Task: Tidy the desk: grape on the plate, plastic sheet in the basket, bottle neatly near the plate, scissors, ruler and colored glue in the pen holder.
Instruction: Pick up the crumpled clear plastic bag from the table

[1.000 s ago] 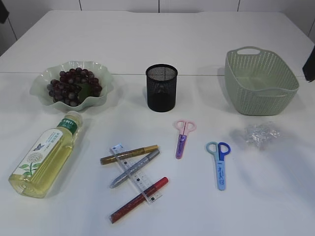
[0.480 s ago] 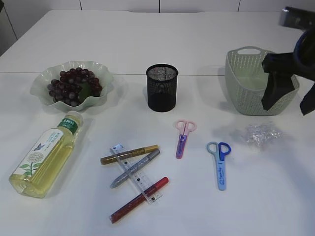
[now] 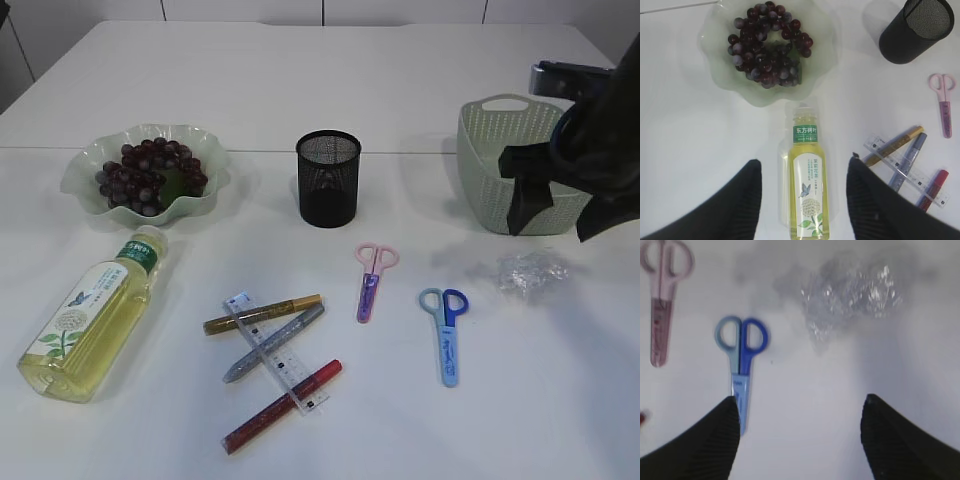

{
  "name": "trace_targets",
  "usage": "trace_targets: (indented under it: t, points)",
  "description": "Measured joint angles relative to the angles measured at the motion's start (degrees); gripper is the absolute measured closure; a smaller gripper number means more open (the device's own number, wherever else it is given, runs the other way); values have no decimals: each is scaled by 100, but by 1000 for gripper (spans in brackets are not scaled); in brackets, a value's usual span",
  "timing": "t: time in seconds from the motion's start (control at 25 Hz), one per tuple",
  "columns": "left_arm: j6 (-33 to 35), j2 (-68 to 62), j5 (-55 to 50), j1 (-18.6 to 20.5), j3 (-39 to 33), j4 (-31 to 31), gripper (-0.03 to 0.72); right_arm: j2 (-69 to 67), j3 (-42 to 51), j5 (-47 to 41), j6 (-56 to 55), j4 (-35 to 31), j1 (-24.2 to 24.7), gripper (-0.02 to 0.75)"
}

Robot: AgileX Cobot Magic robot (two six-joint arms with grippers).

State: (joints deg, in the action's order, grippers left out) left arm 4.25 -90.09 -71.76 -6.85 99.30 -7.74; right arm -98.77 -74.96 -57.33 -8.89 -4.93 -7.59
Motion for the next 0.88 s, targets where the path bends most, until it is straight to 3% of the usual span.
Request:
trace_targets:
  t: [0.24, 0.56, 0.88]
  points:
    - [-12, 0, 0, 0, 0, -9, 287, 74, 664, 1094, -514, 595, 0, 153]
    - [-15, 0, 0, 0, 0, -27, 287, 237, 1734, 3057, -595, 668, 0, 153]
    - [-27, 0, 0, 0, 0, -42, 287, -291, 1747, 3620, -595, 821, 0, 154]
